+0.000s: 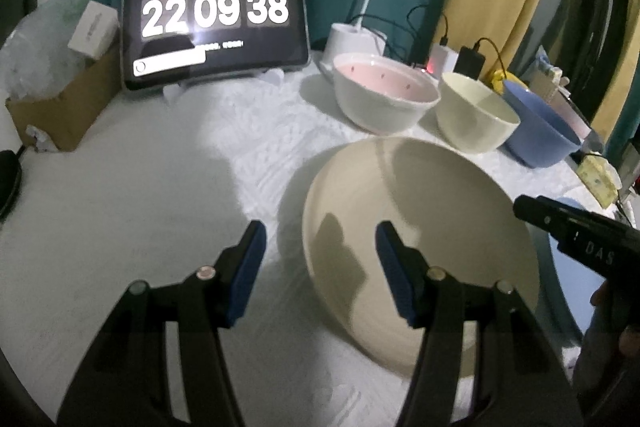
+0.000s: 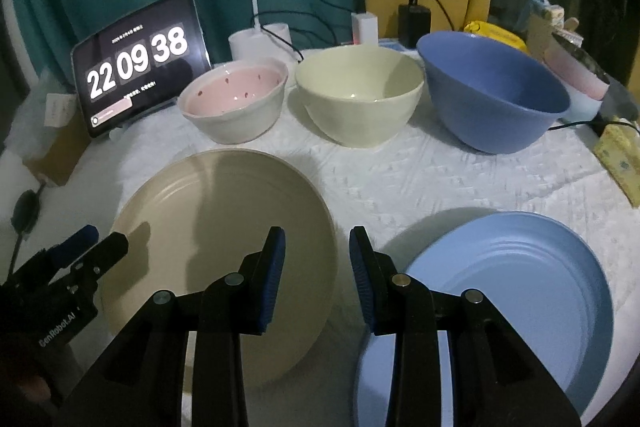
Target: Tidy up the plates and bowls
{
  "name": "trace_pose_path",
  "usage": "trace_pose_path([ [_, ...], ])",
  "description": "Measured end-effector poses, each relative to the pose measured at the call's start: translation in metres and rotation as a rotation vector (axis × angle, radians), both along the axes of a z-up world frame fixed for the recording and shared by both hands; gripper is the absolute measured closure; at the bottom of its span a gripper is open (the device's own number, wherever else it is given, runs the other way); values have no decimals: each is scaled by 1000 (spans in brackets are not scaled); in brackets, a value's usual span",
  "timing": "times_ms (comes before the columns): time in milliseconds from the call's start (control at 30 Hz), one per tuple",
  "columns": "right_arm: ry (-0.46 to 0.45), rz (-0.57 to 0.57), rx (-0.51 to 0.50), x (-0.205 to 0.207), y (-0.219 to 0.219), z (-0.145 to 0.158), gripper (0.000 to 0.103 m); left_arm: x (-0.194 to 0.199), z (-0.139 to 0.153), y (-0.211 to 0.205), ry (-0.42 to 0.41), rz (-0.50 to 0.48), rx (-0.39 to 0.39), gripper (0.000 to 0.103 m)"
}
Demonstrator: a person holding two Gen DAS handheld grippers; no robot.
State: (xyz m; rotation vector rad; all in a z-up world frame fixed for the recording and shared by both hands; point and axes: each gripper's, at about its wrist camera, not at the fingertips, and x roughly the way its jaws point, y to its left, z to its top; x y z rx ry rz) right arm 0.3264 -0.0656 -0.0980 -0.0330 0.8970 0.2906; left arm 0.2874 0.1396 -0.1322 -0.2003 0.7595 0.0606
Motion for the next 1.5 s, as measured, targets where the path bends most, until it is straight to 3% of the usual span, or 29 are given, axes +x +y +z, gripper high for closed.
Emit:
trace_pose_path([
  [300, 84, -3, -11, 15, 10, -21, 67, 15, -16, -1, 92, -24, -26, 44],
  [500, 101, -9, -15, 16, 12, -26, 67, 17, -18, -5, 102, -27, -1, 44],
  [933, 56, -9, -24, 7, 20, -33, 66, 16, -18, -7, 101, -36, 0, 46],
  [1167, 47, 3, -19, 5, 25, -36, 67, 16, -18, -4, 96, -23, -16, 60],
  [1500, 47, -3, -12, 3, 24, -34, 68, 13, -17, -3, 82, -18, -22, 63],
])
